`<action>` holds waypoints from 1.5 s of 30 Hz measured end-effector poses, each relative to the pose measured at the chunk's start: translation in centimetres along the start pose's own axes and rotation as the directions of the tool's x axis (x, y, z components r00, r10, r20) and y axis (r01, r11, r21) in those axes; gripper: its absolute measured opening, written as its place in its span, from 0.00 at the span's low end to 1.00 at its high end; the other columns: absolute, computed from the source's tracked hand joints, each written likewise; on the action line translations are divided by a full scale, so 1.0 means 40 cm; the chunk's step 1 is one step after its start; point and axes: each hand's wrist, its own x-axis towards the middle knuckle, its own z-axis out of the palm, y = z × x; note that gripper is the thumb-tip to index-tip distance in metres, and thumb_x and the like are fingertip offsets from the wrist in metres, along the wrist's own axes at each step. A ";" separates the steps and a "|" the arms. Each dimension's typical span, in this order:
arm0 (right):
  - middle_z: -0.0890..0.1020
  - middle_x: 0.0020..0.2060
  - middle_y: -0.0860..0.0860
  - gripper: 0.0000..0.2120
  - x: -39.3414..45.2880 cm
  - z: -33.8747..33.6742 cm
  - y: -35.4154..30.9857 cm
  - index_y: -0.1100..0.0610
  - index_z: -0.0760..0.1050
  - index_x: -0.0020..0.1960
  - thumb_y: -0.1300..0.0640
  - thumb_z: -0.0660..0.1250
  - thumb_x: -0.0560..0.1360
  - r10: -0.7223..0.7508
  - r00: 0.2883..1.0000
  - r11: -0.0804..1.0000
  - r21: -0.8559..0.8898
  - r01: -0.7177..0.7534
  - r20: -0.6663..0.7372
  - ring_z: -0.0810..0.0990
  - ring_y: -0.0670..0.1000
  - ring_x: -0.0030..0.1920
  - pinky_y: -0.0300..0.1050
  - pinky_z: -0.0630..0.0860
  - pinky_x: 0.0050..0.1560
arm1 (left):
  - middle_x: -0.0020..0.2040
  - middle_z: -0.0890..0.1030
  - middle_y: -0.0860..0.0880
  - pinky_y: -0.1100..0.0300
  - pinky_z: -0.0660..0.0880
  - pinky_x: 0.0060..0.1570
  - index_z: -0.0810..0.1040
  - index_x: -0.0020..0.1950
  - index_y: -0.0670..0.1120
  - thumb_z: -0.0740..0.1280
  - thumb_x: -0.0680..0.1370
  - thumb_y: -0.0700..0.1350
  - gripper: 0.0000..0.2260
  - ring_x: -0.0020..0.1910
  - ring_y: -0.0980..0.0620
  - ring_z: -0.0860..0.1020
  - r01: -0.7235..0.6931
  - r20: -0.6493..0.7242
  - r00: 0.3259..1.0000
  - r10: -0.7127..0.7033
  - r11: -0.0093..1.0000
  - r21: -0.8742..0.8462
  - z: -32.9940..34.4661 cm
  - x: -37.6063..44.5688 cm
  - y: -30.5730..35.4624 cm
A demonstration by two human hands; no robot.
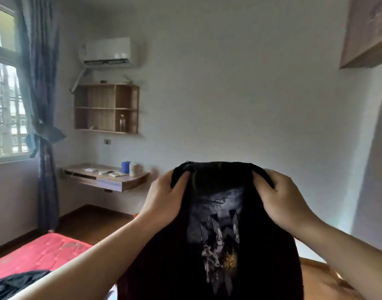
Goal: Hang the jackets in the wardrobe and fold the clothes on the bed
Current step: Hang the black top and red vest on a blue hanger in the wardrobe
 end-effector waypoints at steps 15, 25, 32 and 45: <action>0.76 0.26 0.52 0.18 -0.212 -0.513 -0.008 0.62 0.75 0.36 0.51 0.63 0.79 0.114 0.859 0.757 -0.516 -0.400 -0.499 0.71 0.47 0.29 0.45 0.64 0.32 | 0.37 0.82 0.64 0.75 0.69 0.35 0.79 0.38 0.50 0.64 0.80 0.47 0.11 0.36 0.71 0.77 -0.108 0.444 0.796 0.411 0.818 -0.565 0.622 0.006 0.274; 0.65 0.19 0.44 0.22 -0.382 -0.754 -0.055 0.57 0.65 0.31 0.48 0.60 0.80 0.057 0.676 0.592 -0.520 -0.616 -0.735 0.63 0.44 0.22 0.36 0.59 0.25 | 0.41 0.84 0.61 0.66 0.72 0.40 0.81 0.44 0.53 0.61 0.81 0.53 0.12 0.40 0.66 0.80 0.004 0.526 0.633 0.568 0.677 -0.736 0.832 -0.145 0.571; 0.68 0.23 0.47 0.22 -0.366 -0.857 -0.080 0.62 0.71 0.36 0.46 0.59 0.80 -0.032 0.590 0.525 -0.516 -0.677 -0.807 0.64 0.44 0.23 0.38 0.61 0.27 | 0.43 0.84 0.64 0.65 0.72 0.44 0.82 0.48 0.53 0.60 0.80 0.56 0.13 0.43 0.67 0.80 0.106 0.545 0.586 0.599 0.610 -0.785 0.919 -0.162 0.701; 0.65 0.20 0.46 0.20 -0.139 -1.017 0.004 0.48 0.59 0.31 0.47 0.61 0.79 -0.226 0.787 0.023 -0.811 -0.585 -0.574 0.63 0.47 0.21 0.37 0.58 0.26 | 0.36 0.82 0.58 0.68 0.71 0.37 0.77 0.37 0.52 0.64 0.77 0.59 0.14 0.36 0.60 0.78 -0.076 0.276 0.570 0.774 0.384 -0.920 1.229 0.070 0.751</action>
